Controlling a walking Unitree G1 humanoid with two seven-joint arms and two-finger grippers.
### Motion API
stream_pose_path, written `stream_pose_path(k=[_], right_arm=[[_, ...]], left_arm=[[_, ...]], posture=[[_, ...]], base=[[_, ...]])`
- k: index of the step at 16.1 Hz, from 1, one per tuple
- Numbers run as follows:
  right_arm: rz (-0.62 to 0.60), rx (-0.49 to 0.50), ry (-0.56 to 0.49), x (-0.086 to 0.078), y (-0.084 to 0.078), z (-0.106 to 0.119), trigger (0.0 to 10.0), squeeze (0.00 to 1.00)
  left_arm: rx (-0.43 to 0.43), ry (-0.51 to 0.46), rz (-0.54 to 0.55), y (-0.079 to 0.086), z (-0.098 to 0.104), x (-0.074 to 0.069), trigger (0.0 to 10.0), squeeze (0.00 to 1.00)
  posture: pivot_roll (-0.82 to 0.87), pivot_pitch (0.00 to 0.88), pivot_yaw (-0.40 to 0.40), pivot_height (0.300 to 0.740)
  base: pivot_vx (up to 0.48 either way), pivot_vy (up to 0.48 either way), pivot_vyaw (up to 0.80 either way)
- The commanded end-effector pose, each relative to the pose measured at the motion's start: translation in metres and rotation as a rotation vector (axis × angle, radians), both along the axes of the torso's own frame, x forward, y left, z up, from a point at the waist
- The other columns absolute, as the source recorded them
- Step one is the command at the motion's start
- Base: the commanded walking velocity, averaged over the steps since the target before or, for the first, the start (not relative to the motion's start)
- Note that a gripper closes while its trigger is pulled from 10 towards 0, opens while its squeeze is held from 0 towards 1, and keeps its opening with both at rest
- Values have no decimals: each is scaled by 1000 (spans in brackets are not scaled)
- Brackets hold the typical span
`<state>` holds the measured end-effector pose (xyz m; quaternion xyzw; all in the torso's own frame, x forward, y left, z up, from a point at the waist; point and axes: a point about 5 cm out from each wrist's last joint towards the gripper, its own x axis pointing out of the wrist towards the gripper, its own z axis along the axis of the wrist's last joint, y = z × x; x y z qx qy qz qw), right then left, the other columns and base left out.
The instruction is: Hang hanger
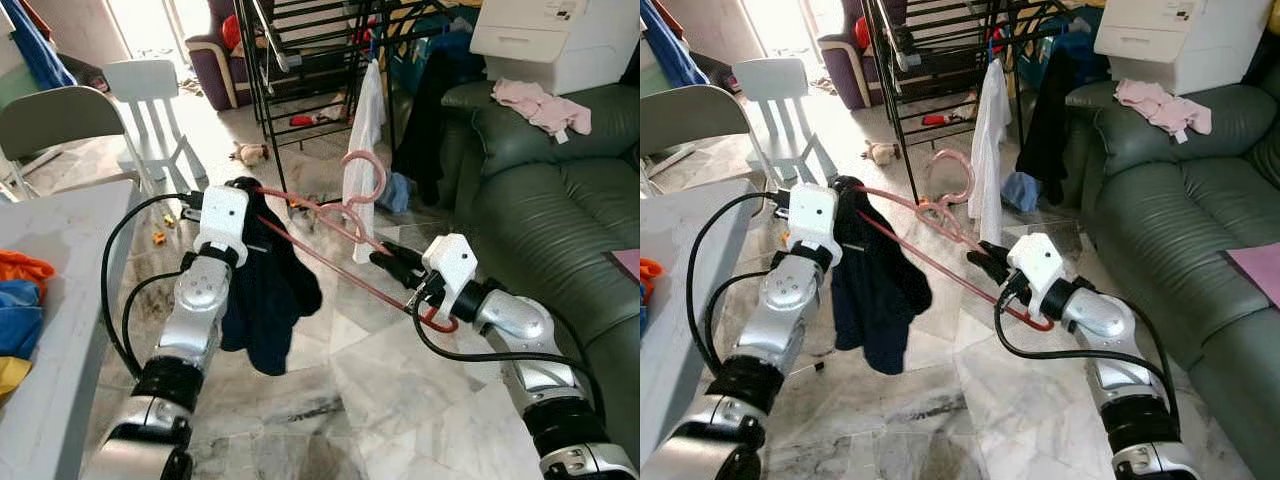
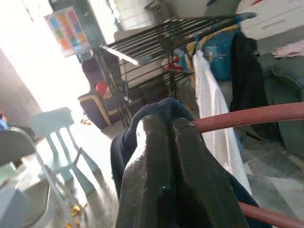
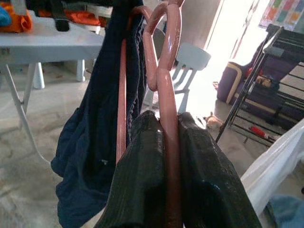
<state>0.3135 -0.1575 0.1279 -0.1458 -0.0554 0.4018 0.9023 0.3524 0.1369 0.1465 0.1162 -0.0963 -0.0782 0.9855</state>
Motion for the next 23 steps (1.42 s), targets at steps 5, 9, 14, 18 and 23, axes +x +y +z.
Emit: stream_pose_path(k=[5,9,14,18,23], right_arm=[[-66,-41,60,12,12,-13,10000,0],[-198,-51,47,36,20,-3,10000,0],[-342,68,-28,62,26,30,10000,0],[-201,72,0,56,46,28,10000,0],[-226,51,-11,50,42,16,10000,0]], left_arm=[[91,-142,-230,-29,20,-23,0,0],[186,-83,-389,-54,6,-46,0,0],[234,133,-345,-46,-27,-54,0,0],[228,167,-409,-61,-32,-59,0,0],[159,114,-480,-78,-19,-60,0,0]], posture=[[-101,0,97,740],[-94,0,94,740],[-94,0,94,740],[-102,0,93,740],[-112,0,92,740]], base=[[0,0,0],[0,0,0],[0,0,0],[0,0,0],[0,0,0]])
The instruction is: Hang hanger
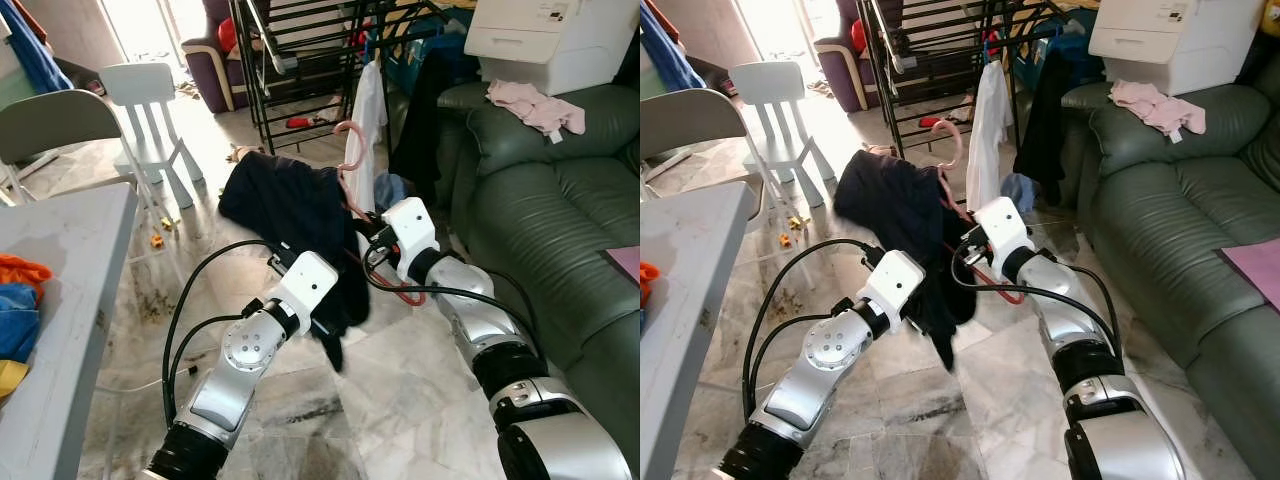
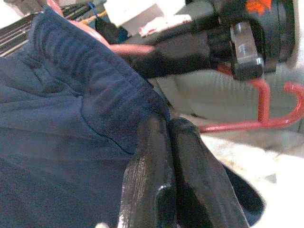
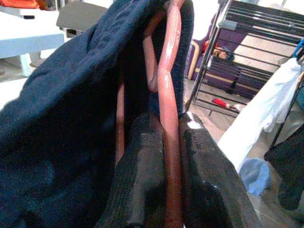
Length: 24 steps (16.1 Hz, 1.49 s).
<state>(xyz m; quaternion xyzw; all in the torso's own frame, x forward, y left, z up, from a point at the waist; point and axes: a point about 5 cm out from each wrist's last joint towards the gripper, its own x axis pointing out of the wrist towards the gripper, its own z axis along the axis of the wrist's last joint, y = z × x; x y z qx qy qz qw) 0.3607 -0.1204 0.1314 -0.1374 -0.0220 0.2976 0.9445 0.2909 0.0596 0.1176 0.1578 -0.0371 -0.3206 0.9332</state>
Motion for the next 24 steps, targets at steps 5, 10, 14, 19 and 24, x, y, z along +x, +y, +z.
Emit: stream_pose_path(k=[5,10,14,19,24], right_arm=[[60,41,-155,-12,20,13,10000,0],[105,78,-146,-26,11,5,10000,0],[164,151,-125,-36,3,5,10000,0],[281,122,-63,-44,-14,-2,10000,0],[347,-7,-16,-49,-43,-7,10000,0]], left_arm=[[-42,-15,-77,-10,10,-5,4549,0],[-5,19,-114,-11,-2,-10,10000,1000],[-8,-8,-135,-9,1,-13,10000,1000],[6,-193,-179,4,30,-11,10000,1000],[160,-304,-166,43,42,-2,10000,1000]], posture=[[-110,0,90,740],[-116,0,87,740],[-113,0,89,740],[-109,0,95,740],[-96,0,97,740]], base=[[0,0,0],[0,0,0],[0,0,0],[0,0,0],[0,0,0]])
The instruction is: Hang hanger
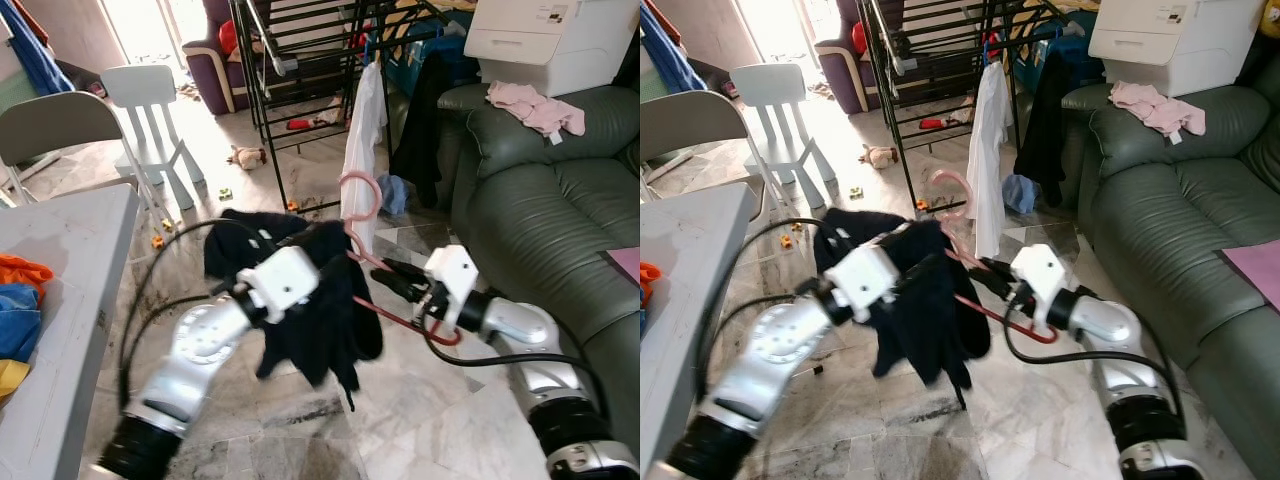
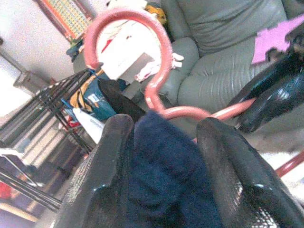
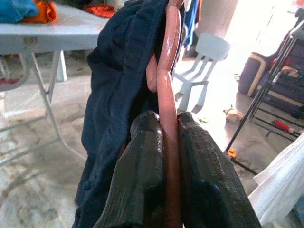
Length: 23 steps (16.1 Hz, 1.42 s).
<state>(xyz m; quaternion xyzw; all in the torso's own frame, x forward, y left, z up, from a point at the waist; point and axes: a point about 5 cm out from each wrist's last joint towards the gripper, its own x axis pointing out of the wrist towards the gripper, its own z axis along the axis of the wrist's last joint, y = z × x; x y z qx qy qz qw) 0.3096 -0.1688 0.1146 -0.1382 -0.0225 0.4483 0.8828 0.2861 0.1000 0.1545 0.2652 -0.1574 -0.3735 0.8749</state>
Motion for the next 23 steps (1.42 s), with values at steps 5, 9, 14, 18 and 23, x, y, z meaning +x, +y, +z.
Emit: stream_pose_path(k=[5,9,14,18,23], right_arm=[[99,-45,-18,-4,-19,13,10000,0],[169,-86,-18,-8,-31,22,10000,0],[258,-160,-50,-12,-30,31,10000,0],[258,-268,-177,-8,-25,37,10000,0],[148,-267,-330,0,-20,44,10000,0]], left_arm=[[145,-19,14,38,-3,7,10000,1000],[279,41,-68,50,-17,11,10000,1000],[366,110,-100,54,-25,30,9882,0],[402,137,-98,55,-25,45,0,0],[478,200,-99,63,-26,58,0,0]], posture=[[-98,0,100,740],[-106,0,106,740],[-115,0,111,740],[-123,0,112,740],[-123,0,122,740]], base=[[0,0,0],[0,0,0],[0,0,0],[0,0,0],[0,0,0]])
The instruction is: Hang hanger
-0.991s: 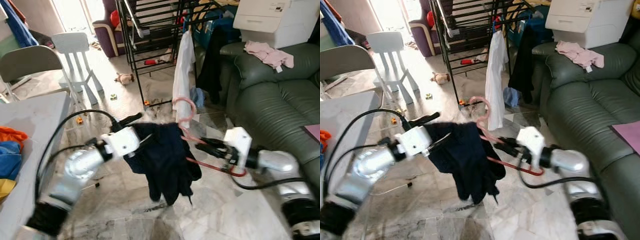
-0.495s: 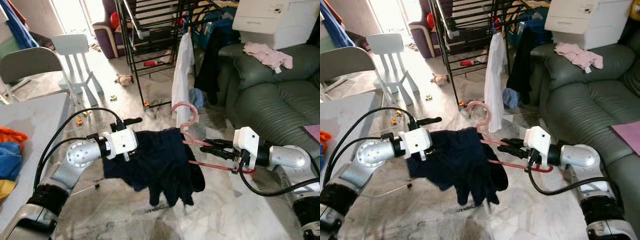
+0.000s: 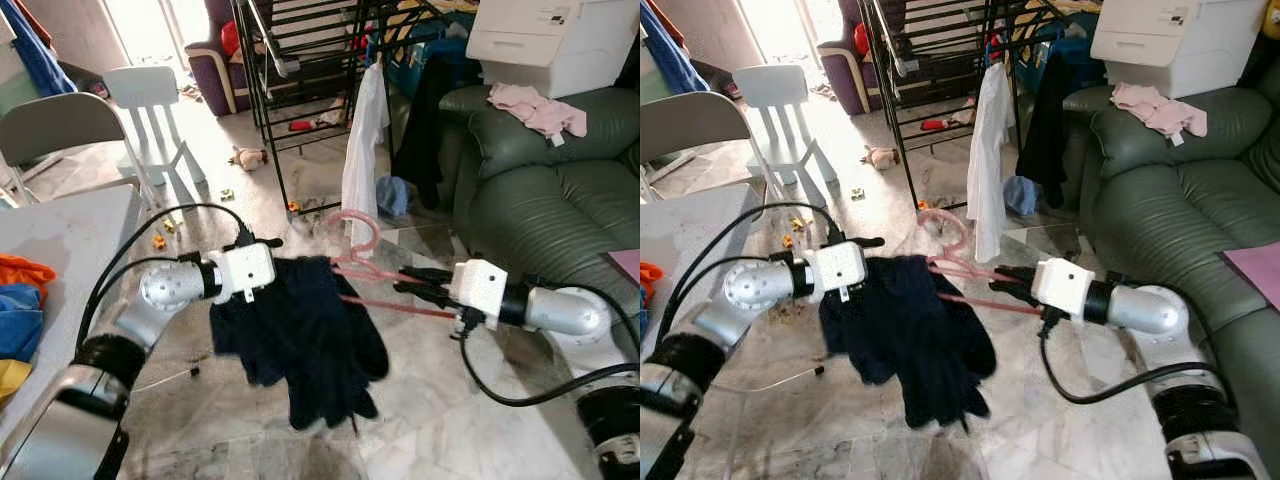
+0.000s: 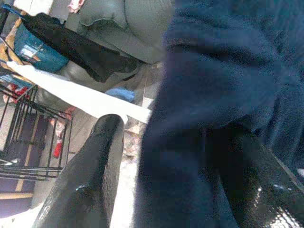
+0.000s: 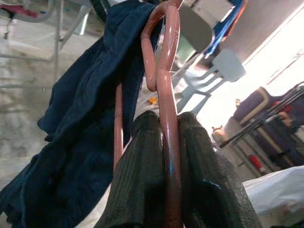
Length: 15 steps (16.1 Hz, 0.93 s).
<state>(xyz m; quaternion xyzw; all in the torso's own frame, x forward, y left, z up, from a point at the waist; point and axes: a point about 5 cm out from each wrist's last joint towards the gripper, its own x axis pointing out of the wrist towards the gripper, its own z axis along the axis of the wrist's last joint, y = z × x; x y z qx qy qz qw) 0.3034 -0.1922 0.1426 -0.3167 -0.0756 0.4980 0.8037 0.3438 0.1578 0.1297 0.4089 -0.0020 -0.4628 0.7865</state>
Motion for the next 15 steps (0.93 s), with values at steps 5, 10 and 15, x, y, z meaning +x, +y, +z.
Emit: stream_pose_path(k=[5,10,15], right_arm=[[-18,37,-118,6,7,11,10000,0],[-16,49,-148,7,17,8,10000,0],[-2,41,-165,8,22,8,10000,0]], left_arm=[[53,30,7,6,-3,4,0,0],[57,49,2,4,-2,8,0,0],[71,110,8,8,-11,5,0,0]], posture=[[-120,0,126,740],[-118,0,126,740],[-121,0,120,740]], base=[[0,0,0],[0,0,0],[0,0,0]])
